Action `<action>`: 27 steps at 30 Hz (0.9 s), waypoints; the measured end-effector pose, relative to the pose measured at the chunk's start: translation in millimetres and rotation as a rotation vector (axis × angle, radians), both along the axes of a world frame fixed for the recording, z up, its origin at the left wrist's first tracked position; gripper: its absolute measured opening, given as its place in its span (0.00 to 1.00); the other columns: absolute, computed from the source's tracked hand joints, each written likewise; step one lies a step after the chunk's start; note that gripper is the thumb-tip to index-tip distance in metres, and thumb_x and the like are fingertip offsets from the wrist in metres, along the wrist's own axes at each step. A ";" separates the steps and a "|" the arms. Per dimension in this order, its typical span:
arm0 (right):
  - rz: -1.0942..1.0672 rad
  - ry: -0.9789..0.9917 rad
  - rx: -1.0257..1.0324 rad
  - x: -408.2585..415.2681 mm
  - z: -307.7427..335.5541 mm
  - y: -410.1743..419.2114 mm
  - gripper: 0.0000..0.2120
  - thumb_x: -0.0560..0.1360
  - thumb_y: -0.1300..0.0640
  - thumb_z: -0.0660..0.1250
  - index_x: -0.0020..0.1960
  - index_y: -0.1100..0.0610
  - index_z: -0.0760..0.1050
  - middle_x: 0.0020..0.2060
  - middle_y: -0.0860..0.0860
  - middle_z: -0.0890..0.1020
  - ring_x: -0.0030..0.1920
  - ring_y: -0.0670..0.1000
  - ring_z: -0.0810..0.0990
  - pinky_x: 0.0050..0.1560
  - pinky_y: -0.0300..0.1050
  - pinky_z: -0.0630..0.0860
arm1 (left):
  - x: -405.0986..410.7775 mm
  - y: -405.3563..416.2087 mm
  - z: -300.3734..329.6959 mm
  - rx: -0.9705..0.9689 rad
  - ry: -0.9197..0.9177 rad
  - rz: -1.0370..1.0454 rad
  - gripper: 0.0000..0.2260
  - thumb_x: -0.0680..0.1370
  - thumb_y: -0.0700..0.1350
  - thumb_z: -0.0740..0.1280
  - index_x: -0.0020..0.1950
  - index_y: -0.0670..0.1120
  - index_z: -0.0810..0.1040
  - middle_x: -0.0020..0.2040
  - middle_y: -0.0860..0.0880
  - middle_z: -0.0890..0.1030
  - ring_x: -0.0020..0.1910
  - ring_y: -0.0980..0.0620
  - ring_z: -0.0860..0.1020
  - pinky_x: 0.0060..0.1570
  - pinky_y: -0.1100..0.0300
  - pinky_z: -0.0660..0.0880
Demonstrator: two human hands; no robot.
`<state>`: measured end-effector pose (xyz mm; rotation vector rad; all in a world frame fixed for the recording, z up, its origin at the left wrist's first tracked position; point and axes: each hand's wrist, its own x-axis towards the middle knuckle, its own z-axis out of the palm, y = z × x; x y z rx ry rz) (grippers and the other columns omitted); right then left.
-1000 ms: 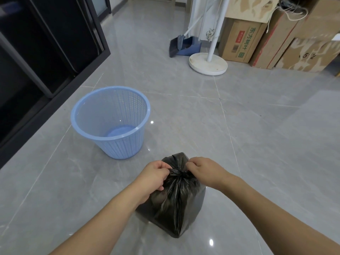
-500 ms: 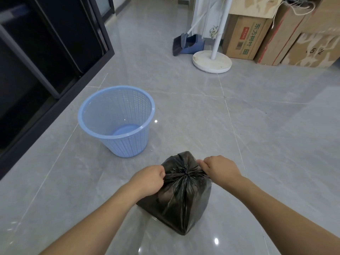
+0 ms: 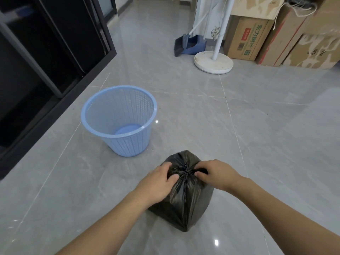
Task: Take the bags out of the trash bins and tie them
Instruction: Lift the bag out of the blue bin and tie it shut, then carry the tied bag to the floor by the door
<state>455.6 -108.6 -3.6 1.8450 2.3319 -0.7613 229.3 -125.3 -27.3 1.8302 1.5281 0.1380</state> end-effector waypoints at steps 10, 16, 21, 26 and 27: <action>-0.089 0.194 0.040 -7.0 -2.8 -0.9 0.11 0.80 0.49 0.58 0.49 0.51 0.77 0.48 0.47 0.74 0.49 0.48 0.76 0.53 0.44 0.72 | 18.4 2.6 -5.7 0.131 0.038 0.073 0.12 0.82 0.47 0.54 0.56 0.48 0.77 0.52 0.47 0.77 0.54 0.46 0.73 0.56 0.49 0.72; -0.255 0.270 -0.004 -17.6 23.1 35.4 0.11 0.80 0.49 0.57 0.44 0.52 0.74 0.39 0.49 0.80 0.39 0.48 0.77 0.37 0.42 0.71 | 22.7 35.9 20.6 -0.010 -0.363 0.284 0.11 0.82 0.45 0.55 0.45 0.55 0.73 0.43 0.54 0.78 0.43 0.57 0.76 0.40 0.62 0.69; -0.345 0.312 -0.009 -21.8 86.7 65.8 0.10 0.80 0.50 0.58 0.42 0.50 0.73 0.39 0.48 0.79 0.40 0.48 0.77 0.36 0.41 0.70 | 24.5 75.7 79.7 -0.028 -0.451 0.312 0.11 0.82 0.46 0.55 0.43 0.55 0.73 0.40 0.56 0.78 0.41 0.61 0.75 0.37 0.65 0.66; -0.445 0.335 0.018 -14.7 232.1 92.3 0.10 0.80 0.49 0.58 0.43 0.49 0.73 0.39 0.49 0.80 0.40 0.50 0.77 0.40 0.46 0.74 | 37.4 124.9 215.3 -0.013 -0.449 0.305 0.12 0.82 0.44 0.55 0.41 0.53 0.72 0.38 0.54 0.77 0.38 0.60 0.74 0.36 0.66 0.67; -0.464 0.342 0.034 -11.8 268.7 97.2 0.11 0.81 0.49 0.58 0.42 0.49 0.72 0.38 0.49 0.79 0.39 0.49 0.76 0.38 0.44 0.72 | 41.5 135.2 250.8 -0.006 -0.444 0.298 0.12 0.82 0.44 0.56 0.41 0.53 0.72 0.38 0.53 0.77 0.38 0.59 0.74 0.36 0.64 0.67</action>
